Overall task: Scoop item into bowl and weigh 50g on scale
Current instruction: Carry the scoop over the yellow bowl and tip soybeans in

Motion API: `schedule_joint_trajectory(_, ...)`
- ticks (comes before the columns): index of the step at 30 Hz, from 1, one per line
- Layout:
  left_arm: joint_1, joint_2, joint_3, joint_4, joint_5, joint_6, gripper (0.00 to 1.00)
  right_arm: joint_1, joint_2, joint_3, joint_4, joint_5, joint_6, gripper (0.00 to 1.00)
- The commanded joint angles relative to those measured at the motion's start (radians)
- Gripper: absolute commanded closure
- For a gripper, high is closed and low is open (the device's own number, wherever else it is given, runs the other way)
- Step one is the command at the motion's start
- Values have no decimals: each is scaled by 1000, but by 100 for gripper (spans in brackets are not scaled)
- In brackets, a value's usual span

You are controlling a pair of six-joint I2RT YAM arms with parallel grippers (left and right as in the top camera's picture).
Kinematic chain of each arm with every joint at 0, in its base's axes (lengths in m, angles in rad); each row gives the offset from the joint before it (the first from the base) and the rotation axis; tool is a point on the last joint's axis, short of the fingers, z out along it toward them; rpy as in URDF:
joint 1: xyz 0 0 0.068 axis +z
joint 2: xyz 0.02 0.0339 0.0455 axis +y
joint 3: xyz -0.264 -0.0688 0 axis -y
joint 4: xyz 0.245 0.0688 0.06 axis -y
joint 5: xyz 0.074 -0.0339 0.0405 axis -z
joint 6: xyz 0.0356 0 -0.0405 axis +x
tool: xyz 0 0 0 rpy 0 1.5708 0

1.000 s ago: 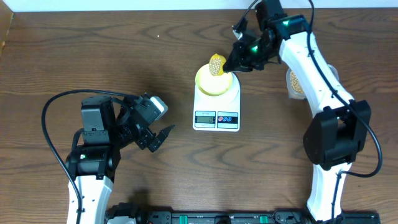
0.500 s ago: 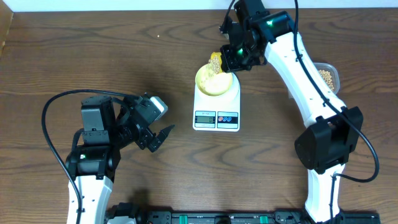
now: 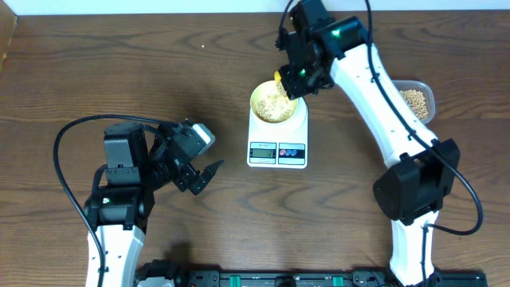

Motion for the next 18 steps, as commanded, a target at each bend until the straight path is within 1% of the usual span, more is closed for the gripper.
schedule_joint_trajectory(1,-2,1,-2,0,13,3,2,44,3,24,-1,119,-86,99)
schedule_joint_trajectory(6,-2,1,-2,0,13,3,2,93,3,24,3,251,-146,99)
schedule_joint_trajectory(9,-2,1,-2,0,13,3,2,115,3,24,4,304,-156,99)
schedule_joint_trajectory(18,-2,1,-2,0,13,3,2,127,3,24,4,304,-166,99)
